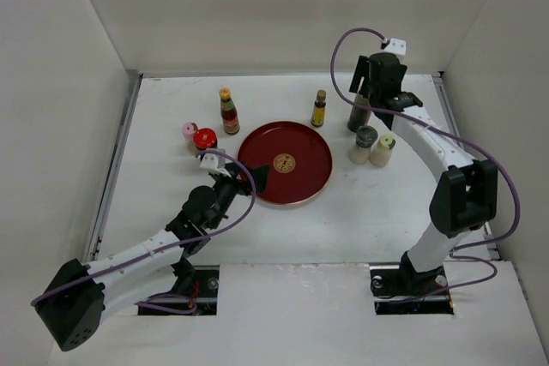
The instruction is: Organize the condiment bottles
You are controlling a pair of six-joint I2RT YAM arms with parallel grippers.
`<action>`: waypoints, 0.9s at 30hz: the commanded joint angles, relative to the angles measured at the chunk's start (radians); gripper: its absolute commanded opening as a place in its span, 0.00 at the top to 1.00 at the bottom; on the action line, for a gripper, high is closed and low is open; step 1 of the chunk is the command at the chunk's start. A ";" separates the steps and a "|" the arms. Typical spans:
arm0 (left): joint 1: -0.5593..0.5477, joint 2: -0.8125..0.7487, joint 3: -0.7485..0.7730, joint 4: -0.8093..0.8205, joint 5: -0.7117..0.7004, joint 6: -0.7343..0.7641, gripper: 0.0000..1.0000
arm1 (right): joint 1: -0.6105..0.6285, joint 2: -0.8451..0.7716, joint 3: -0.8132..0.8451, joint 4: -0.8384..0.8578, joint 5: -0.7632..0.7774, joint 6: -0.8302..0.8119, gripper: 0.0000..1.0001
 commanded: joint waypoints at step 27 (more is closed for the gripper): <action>0.040 -0.004 -0.042 0.108 -0.025 -0.030 0.14 | 0.180 -0.285 0.183 0.167 0.206 -0.272 0.84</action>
